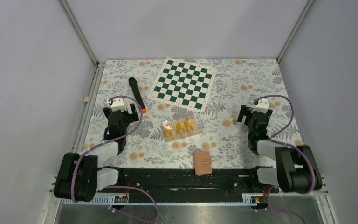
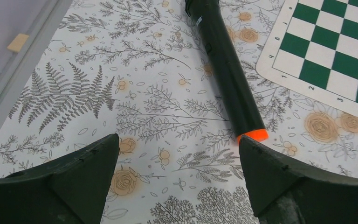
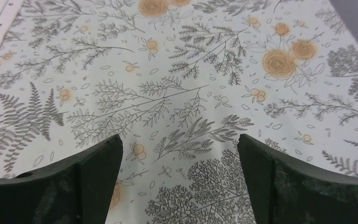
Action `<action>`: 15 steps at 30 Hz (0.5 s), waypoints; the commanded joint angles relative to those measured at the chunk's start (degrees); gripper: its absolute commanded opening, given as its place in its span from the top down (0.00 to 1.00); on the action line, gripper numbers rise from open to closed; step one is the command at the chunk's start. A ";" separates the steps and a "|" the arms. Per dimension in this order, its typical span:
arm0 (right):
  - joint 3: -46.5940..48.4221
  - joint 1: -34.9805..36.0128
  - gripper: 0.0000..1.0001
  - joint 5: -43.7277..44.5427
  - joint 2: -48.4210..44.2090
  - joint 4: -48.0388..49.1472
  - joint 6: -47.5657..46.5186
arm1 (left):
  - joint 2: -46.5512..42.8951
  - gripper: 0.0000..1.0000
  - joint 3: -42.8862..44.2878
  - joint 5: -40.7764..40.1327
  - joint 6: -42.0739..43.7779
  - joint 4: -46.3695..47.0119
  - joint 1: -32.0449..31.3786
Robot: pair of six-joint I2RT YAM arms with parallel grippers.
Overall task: Put the credit cards into the card holder
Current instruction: Reset both arms
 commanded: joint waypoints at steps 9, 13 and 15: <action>2.84 -2.18 0.01 -2.54 7.39 13.89 2.85 | 11.09 0.01 -2.49 5.88 5.74 27.32 1.89; 2.86 -2.19 0.01 -2.38 7.13 13.41 2.86 | 11.13 0.01 -2.45 5.80 5.73 27.31 1.99; 2.91 -2.18 0.00 -2.43 7.11 13.34 2.81 | 11.08 0.01 -2.35 5.79 5.64 26.86 1.98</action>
